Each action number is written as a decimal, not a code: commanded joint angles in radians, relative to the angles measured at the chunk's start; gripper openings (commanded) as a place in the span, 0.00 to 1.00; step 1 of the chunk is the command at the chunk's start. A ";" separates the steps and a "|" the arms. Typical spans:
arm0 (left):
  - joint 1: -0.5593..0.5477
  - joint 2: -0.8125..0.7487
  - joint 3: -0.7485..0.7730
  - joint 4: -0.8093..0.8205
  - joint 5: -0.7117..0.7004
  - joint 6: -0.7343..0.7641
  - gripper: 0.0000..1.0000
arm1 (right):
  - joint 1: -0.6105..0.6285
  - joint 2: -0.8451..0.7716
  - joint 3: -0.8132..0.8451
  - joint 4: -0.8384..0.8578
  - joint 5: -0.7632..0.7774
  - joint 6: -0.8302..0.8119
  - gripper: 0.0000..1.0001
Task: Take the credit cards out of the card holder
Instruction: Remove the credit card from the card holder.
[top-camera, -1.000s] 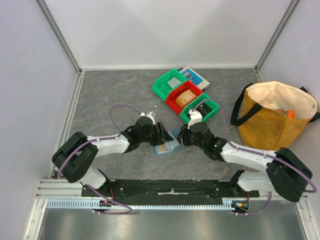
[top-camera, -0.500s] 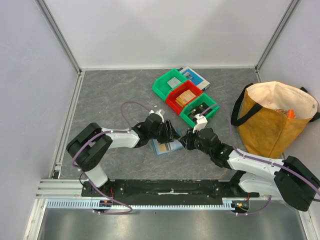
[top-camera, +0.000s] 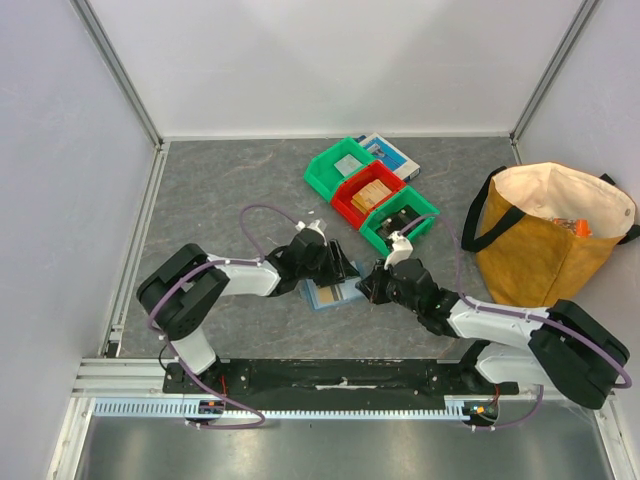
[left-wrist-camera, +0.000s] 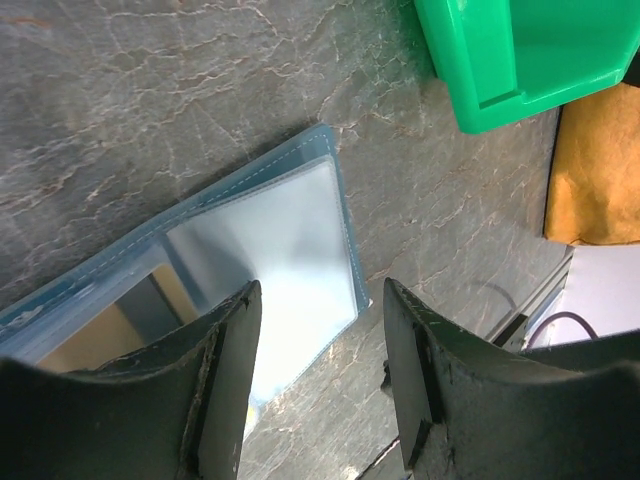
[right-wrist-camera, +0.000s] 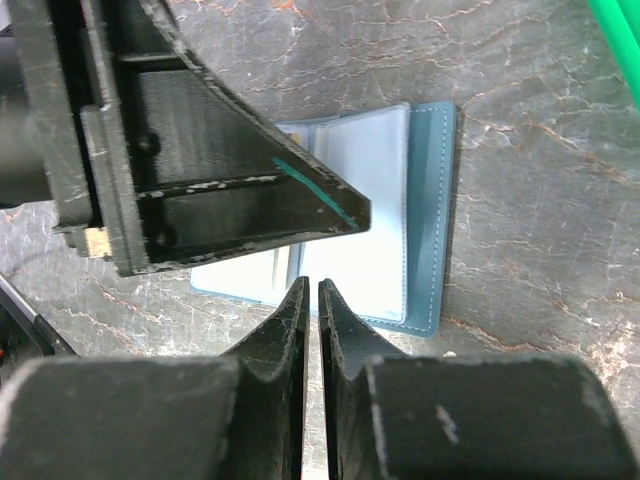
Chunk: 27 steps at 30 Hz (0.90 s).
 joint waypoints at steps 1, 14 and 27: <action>0.004 -0.048 -0.031 0.035 -0.057 -0.031 0.58 | -0.025 0.016 -0.023 0.076 0.019 0.049 0.11; 0.008 -0.092 -0.055 0.058 -0.039 -0.028 0.58 | -0.102 0.220 -0.066 0.295 -0.058 0.197 0.01; 0.008 -0.374 -0.172 -0.169 -0.190 0.021 0.69 | -0.116 0.252 -0.069 0.177 -0.101 0.256 0.00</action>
